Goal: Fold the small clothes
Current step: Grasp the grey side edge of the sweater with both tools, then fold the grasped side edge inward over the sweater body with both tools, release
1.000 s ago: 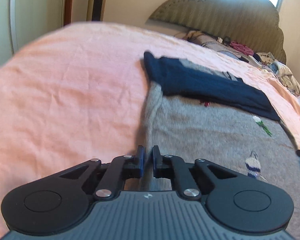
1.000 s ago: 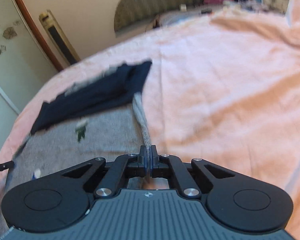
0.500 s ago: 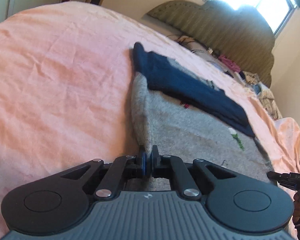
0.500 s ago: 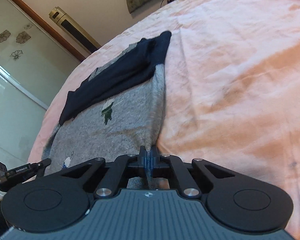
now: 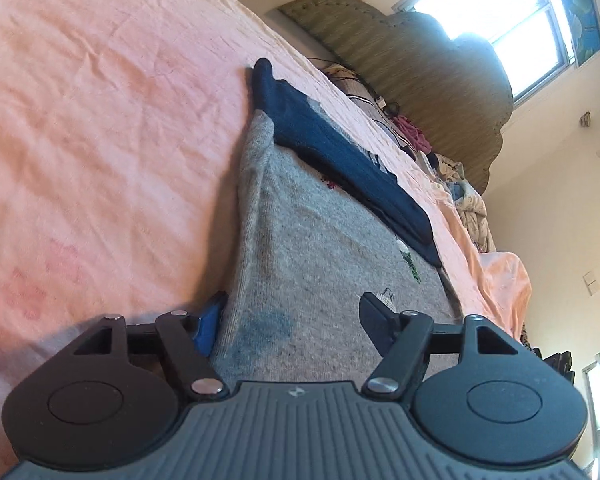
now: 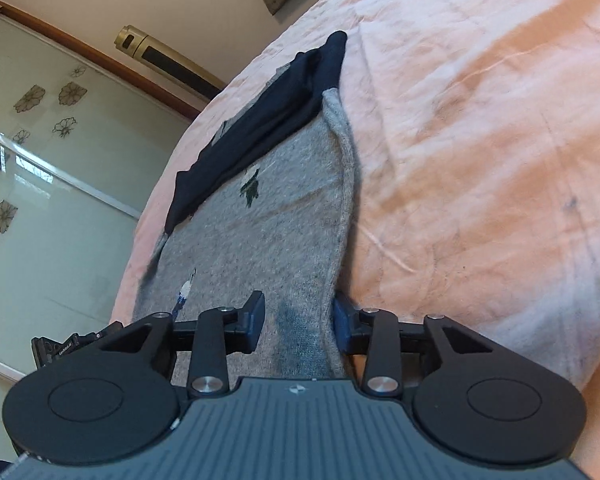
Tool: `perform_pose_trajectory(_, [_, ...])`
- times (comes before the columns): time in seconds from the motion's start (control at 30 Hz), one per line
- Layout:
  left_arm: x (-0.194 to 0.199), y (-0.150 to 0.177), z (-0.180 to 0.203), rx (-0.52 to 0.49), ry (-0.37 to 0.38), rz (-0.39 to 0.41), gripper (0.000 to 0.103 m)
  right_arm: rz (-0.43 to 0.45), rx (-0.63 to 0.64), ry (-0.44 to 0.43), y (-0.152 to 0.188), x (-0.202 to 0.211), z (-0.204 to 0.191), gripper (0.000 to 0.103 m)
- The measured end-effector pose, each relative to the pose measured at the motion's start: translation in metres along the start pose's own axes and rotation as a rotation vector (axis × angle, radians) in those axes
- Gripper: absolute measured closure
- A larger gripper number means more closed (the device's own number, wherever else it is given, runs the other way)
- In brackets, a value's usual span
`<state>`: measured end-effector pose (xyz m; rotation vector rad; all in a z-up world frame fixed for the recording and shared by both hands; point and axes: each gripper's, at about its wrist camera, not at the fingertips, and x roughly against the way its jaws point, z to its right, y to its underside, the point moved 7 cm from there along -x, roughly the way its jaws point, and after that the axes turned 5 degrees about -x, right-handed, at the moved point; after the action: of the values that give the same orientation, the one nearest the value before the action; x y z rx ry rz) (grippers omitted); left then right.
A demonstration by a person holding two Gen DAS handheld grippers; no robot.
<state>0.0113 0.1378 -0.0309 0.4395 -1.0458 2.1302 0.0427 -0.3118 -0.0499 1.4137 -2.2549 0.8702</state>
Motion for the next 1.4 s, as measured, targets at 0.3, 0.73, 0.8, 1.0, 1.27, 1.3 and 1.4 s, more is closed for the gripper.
perform_pose_trajectory(0.3, [0.004, 0.007, -0.014, 0.001, -0.063, -0.062, 0.095, 0.074, -0.03, 0.042, -0.005, 0.029, 0.028, 0.096])
perform_pose_trajectory(0.73, [0.018, 0.023, -0.005, 0.011, -0.021, -0.073, 0.097, -0.009, 0.071, 0.036, 0.031, 0.032, -0.001, 0.092])
perform_pose_trajectory(0.8, [0.025, 0.022, -0.008, -0.004, -0.026, -0.066, 0.097, 0.028, 0.055, 0.056, 0.027, 0.043, 0.011, 0.094])
perform_pose_trajectory(1.0, [0.041, 0.045, -0.024, 0.101, 0.052, -0.134, 0.085, 0.004, -0.089, -0.039, 0.047, 0.056, 0.024, 0.079])
perform_pose_trajectory(1.27, [0.055, 0.077, 0.002, 0.126, 0.182, -0.119, 0.038, -0.169, -0.088, -0.179, 0.099, 0.056, -0.004, 0.043])
perform_pose_trajectory(1.3, [0.054, 0.076, 0.003, 0.123, 0.177, -0.12, 0.04, -0.18, -0.09, -0.171, 0.1, 0.054, -0.004, 0.05])
perform_pose_trajectory(1.4, [0.047, 0.078, 0.007, 0.091, 0.153, -0.179, 0.098, -0.222, -0.048, -0.119, 0.109, 0.045, -0.002, 0.091])
